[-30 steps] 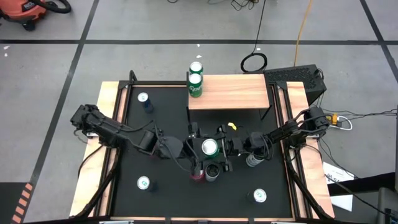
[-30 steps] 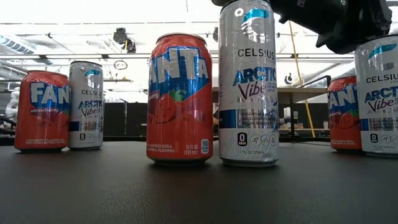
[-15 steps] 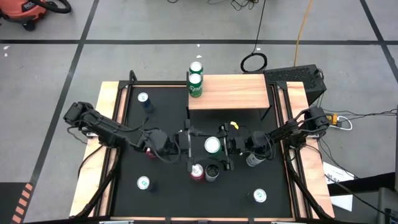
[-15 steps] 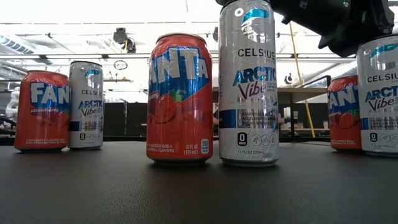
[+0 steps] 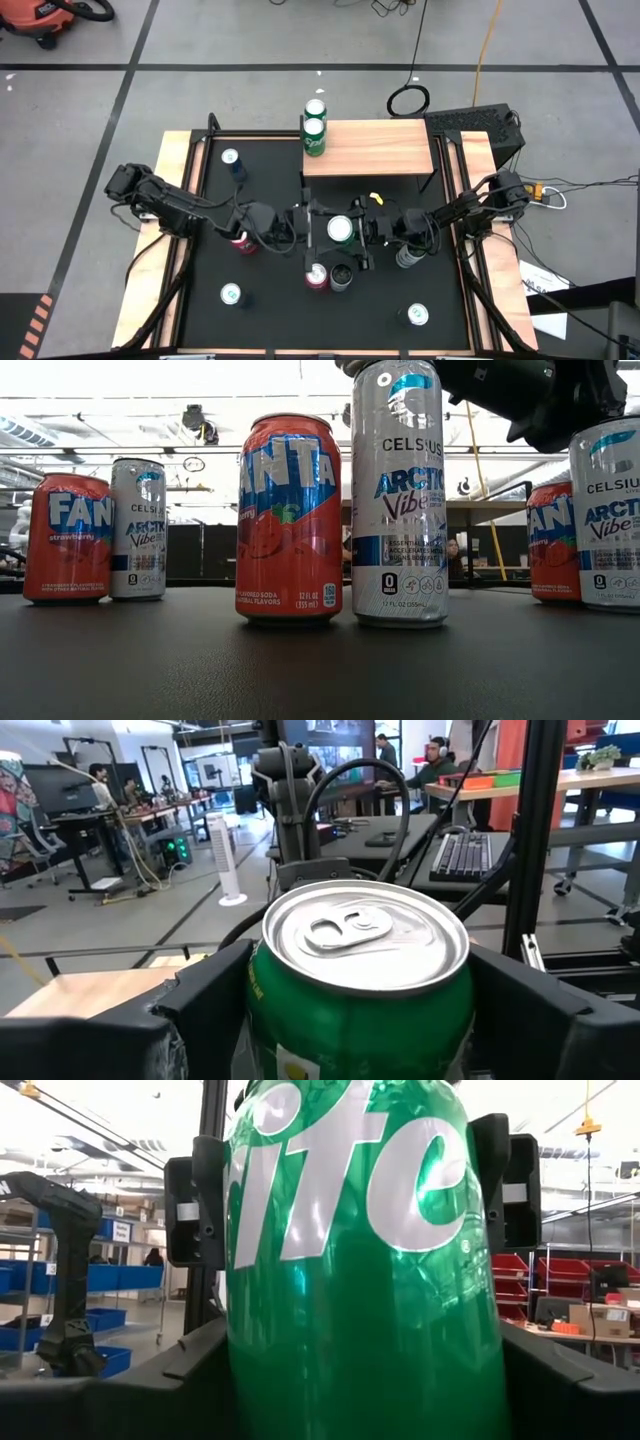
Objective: Place canned beverage on shelf
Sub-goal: Put the green soda can on the shelf
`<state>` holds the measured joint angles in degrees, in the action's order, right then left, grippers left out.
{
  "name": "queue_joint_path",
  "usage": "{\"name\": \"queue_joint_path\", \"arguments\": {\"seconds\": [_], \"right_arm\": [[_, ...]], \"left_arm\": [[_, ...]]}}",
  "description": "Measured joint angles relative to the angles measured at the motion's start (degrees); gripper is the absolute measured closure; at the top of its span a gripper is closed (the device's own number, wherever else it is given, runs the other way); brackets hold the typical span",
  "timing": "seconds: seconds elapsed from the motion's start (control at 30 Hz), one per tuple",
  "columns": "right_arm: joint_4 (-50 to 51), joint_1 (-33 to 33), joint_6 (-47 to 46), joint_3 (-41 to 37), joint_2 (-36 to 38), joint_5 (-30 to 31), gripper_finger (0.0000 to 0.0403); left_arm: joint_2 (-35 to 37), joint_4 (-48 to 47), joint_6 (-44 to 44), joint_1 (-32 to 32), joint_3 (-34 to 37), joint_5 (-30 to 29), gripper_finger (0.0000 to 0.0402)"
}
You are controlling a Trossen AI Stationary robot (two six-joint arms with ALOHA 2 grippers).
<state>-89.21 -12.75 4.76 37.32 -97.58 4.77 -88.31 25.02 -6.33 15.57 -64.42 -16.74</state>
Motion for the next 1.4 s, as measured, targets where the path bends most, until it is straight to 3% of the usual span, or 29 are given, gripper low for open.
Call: {"name": "queue_joint_path", "arguments": {"seconds": [0.17,0.3,0.53,0.7,0.83,1.13,1.4], "right_arm": [[0.49,0.21,0.06,-0.02,0.0,1.82,0.0107],[2.42,0.34,1.97,0.04,0.0,4.89,0.0089],[14.08,0.42,6.32,0.07,3.23,20.3,0.0044],[23.02,-0.56,8.18,-0.02,7.56,32.71,0.0041],[29.12,-2.1,9.74,0.0,10.99,38.83,0.004],[36.12,-4.26,9.64,-0.04,15.88,41.87,0.004],[36.52,-4.27,9.51,-0.04,16.11,41.87,0.004]], "left_arm": [[0.03,-0.03,0.07,-0.89,0.0,0.93,0.0122],[1.22,-2.42,0.03,-1.88,0.05,0.96,0.0123],[5.97,-7.05,-0.73,-5.44,0.07,-3.3,0.0123],[7.53,-8.3,-1.12,-8.65,0.2,-4.62,0.0123],[7.69,-6.86,-0.99,-11.37,2.84,-4.93,0.0123],[7.56,3.29,2.75,-19.23,13.19,-5.05,0.0123],[7.56,7.09,3.06,-24.3,16.99,-4.58,0.0123]]}}
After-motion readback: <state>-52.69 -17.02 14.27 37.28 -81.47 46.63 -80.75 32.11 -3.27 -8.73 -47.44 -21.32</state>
